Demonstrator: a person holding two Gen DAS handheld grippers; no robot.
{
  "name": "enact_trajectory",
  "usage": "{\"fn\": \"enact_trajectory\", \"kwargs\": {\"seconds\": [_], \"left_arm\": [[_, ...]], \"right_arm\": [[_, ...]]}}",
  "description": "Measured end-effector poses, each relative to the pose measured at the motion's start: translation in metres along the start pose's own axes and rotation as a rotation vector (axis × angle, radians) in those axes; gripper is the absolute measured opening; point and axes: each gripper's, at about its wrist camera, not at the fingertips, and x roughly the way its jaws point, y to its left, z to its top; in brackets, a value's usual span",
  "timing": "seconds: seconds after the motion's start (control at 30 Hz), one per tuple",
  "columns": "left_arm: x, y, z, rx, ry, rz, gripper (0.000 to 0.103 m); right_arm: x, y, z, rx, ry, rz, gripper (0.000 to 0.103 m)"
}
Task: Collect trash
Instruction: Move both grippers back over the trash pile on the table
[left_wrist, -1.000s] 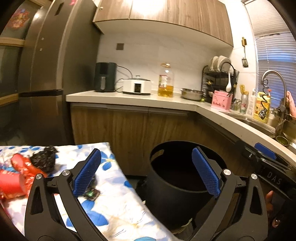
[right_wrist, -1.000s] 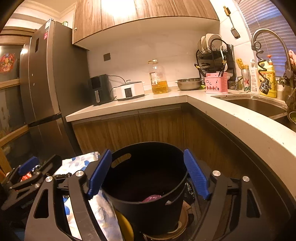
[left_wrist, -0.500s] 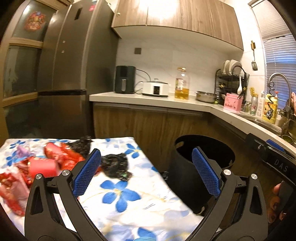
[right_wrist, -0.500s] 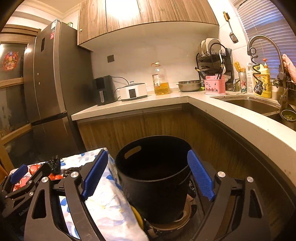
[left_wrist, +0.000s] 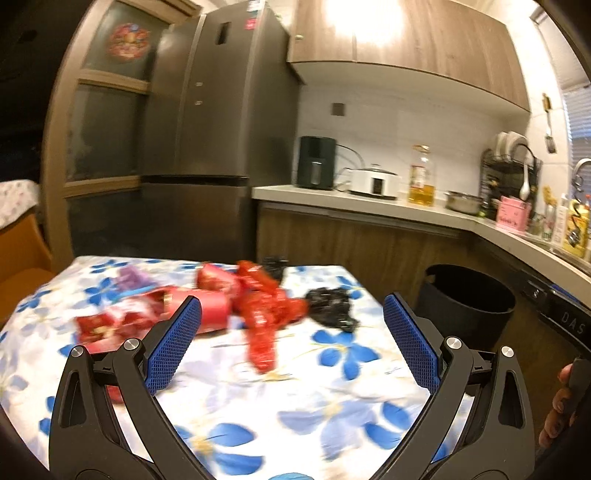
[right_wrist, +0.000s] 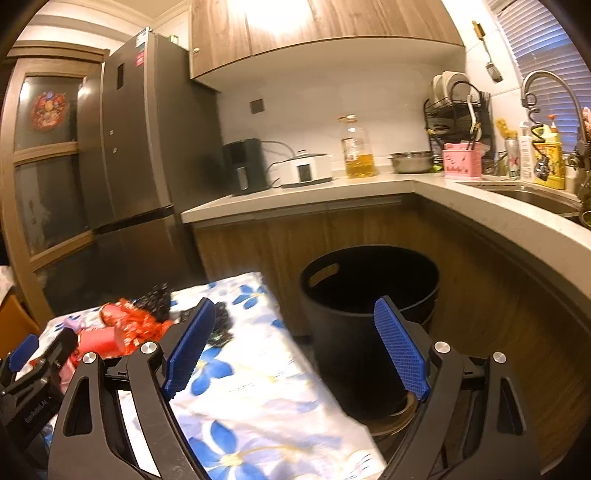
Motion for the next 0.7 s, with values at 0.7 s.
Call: {"fn": "enact_trajectory", "kwargs": {"seconds": [0.7], "left_arm": [[-0.013, 0.132, -0.024, -0.113, 0.048, 0.227, 0.095]], "right_arm": [[0.005, 0.078, -0.031, -0.064, 0.065, 0.157, 0.085]]}}
